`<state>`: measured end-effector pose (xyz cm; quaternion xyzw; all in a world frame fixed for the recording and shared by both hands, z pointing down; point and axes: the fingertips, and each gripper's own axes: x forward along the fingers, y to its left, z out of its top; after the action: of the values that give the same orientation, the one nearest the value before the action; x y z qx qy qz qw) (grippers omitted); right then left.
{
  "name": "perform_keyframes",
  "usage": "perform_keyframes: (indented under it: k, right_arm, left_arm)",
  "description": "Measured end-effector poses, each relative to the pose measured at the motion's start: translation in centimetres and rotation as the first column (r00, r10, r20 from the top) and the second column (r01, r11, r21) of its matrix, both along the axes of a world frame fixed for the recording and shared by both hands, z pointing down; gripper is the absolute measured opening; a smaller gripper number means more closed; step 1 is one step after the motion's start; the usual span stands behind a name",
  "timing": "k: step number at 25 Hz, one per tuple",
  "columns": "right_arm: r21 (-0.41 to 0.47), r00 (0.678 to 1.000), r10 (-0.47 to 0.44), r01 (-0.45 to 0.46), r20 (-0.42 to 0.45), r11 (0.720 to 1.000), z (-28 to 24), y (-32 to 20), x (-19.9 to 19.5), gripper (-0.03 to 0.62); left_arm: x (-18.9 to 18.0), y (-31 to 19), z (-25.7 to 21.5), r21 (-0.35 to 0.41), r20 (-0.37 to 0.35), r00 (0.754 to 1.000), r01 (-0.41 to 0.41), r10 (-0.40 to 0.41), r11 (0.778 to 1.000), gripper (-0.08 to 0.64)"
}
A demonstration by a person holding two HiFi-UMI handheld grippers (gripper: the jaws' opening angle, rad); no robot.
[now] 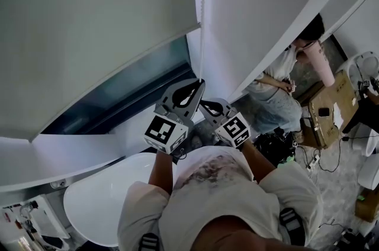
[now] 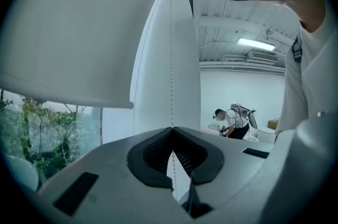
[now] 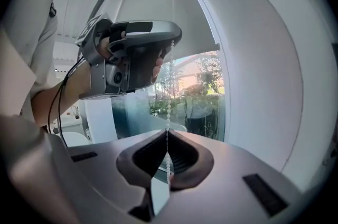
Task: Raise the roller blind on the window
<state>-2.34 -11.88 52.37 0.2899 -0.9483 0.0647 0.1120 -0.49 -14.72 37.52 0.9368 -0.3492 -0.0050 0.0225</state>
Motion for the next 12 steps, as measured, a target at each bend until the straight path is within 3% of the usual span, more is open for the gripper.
perform_keyframes:
  k: [6, 12]
  right_arm:
    - [-0.044, 1.0, -0.004, 0.003, -0.03, 0.999, 2.6, 1.1, 0.1, 0.063]
    - [-0.021, 0.999, -0.015, 0.014, -0.05, 1.0, 2.6, 1.5, -0.1, 0.063]
  left_arm:
    - [-0.1, 0.7, 2.6, -0.03, 0.003, 1.0, -0.003, 0.003, 1.0, 0.005]
    - [0.0, 0.9, 2.7, -0.029, -0.004, 1.0, -0.004, 0.004, 1.0, 0.005]
